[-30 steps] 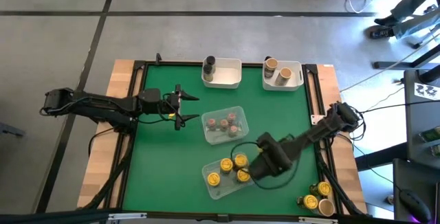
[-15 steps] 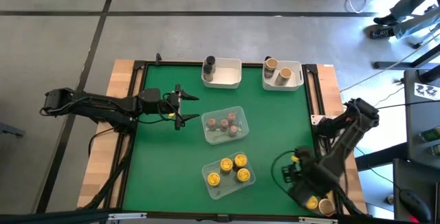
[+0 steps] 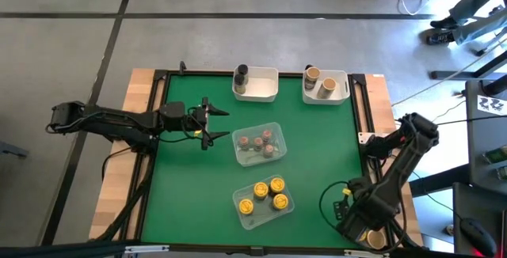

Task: Sort spices by type
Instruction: Put the bottom yellow seasoning bottle into the bottom transparent bin

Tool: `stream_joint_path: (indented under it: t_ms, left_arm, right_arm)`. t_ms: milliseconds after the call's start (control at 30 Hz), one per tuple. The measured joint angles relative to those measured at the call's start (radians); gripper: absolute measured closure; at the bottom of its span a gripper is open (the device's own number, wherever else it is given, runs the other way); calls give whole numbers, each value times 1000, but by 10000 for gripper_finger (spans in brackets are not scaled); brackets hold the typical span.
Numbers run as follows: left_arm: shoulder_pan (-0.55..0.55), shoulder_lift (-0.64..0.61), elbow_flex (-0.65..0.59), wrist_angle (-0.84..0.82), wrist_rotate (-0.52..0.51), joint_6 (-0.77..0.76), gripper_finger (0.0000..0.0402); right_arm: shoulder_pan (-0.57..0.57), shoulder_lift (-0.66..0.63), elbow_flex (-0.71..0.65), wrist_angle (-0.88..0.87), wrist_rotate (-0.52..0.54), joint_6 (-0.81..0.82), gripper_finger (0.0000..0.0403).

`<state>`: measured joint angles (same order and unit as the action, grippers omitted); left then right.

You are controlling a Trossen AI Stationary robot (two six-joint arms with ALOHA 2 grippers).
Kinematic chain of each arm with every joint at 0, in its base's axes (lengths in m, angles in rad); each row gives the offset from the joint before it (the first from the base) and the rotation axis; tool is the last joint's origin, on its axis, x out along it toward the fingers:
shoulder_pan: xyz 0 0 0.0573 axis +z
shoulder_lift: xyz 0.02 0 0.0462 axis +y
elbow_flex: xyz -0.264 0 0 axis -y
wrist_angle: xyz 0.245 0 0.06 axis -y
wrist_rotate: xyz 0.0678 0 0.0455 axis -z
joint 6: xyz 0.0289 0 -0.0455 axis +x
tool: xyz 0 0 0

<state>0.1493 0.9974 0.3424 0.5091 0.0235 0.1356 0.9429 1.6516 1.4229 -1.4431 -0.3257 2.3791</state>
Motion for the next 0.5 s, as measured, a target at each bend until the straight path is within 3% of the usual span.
stream_joint_path:
  t_ms: [267,500]
  left_arm:
    - [0,0,0,-3,0,6,88]
    - [0,0,0,-6,0,6,88]
  right_arm:
    - [0,14,0,96,-1,22,17]
    - [0,24,1,282,-14,3,45]
